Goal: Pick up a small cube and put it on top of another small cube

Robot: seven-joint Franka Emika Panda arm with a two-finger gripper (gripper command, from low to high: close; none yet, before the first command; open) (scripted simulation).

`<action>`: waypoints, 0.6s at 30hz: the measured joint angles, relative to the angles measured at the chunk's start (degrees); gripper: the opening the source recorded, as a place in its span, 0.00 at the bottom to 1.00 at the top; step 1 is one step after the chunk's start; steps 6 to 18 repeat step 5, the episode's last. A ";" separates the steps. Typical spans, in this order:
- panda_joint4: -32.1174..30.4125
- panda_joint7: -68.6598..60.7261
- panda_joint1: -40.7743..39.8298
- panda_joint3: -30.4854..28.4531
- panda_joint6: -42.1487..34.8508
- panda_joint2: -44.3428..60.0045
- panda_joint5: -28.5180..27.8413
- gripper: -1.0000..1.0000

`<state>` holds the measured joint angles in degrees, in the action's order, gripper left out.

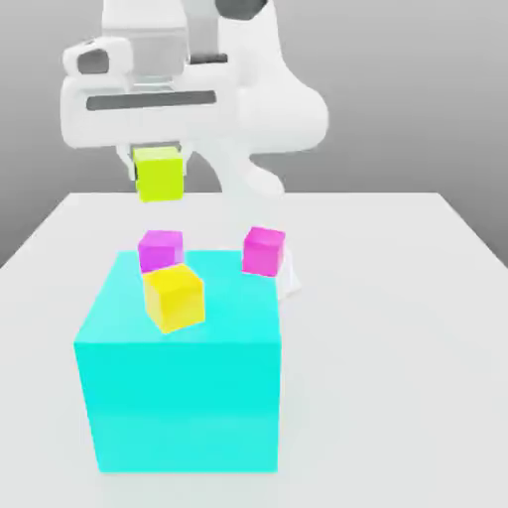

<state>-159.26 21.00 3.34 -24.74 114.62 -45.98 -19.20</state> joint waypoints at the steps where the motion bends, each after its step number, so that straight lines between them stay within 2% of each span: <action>1: -1.57 -0.01 -0.26 -0.68 2.34 0.77 -0.58 0.00; 2: -2.51 -0.04 -0.46 -1.04 3.75 1.25 -0.88 1.00; 18: -2.51 -0.05 -0.46 -1.04 3.75 1.25 -0.88 1.00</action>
